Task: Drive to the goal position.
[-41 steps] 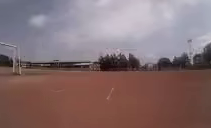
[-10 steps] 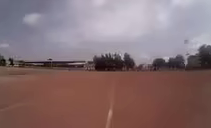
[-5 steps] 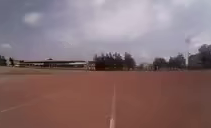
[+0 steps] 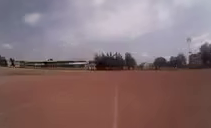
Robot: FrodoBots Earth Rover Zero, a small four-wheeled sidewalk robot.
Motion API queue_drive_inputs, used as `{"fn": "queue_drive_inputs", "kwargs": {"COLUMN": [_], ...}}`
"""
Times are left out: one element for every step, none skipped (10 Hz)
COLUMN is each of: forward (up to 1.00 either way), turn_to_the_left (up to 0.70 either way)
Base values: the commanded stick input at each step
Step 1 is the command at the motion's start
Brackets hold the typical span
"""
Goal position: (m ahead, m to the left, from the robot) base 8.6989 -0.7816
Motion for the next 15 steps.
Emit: {"fn": "queue_drive_inputs", "kwargs": {"forward": [0.63,0.63,0.63,0.63,0.63,0.63,0.63,0.63,0.63,0.63,0.63,0.63,0.63,0.63,0.63], "turn_to_the_left": [-0.22,-0.18,-0.14,-0.09,-0.05,-0.01,0.0,0.0,0.0,0.0,0.0,0.0,-0.31,-0.31,-0.31]}}
